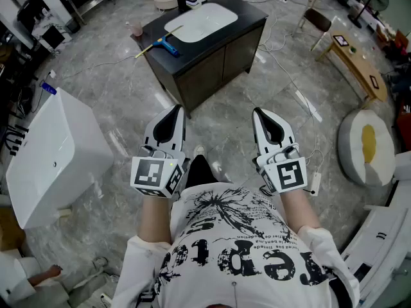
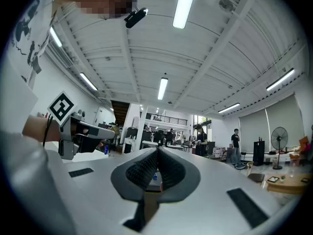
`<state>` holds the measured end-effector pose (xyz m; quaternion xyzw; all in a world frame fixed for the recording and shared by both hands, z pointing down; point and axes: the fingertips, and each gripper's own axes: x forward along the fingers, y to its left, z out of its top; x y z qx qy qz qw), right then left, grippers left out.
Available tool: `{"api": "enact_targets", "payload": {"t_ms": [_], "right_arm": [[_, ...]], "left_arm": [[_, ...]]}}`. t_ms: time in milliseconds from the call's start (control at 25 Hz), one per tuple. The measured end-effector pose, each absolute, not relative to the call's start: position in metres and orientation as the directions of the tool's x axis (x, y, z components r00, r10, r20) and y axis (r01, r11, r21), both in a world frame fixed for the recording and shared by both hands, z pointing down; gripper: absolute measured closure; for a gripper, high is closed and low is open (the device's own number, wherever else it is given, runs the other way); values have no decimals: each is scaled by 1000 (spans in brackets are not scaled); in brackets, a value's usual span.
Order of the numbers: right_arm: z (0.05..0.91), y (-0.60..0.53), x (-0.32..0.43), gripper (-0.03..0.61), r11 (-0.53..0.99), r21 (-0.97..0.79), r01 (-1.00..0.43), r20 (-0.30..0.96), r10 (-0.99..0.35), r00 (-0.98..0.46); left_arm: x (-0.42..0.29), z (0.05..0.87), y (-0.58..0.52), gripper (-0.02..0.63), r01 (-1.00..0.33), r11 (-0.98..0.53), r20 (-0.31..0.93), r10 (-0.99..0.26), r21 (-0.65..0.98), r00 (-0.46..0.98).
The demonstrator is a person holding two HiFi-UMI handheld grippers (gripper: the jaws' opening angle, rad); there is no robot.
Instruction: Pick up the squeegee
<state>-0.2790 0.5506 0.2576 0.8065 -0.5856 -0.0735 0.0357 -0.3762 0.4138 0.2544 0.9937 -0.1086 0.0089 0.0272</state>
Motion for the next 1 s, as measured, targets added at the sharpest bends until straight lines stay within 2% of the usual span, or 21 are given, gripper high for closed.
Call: {"api": "enact_targets", "payload": {"t_ms": [640,680,720,760,1000], "right_arm": [[265,564,-256,565,-349,81,-934,-72,-936,343],[266,566,-252,565,-355,76,-932,-72,-934,350],[267,567,-248,565,-360,73,-930,-70,-932,355],[269,567,-243,565,-364,70,-929,-68,-931,359],[279,546,-218,565,-368,50,-928,-49,-929,366]], "left_arm": [[-347,268,428,597,-180,-981,70,-175,68,982],[-342,269,429,474,-177,-982,65,-173,64,983],[-338,269,429,270,-179,-982,60,-176,56,983],[-335,269,427,252,-187,-981,57,-185,47,981],[-315,277,395,252,-236,-971,91,-231,37,969]]}}
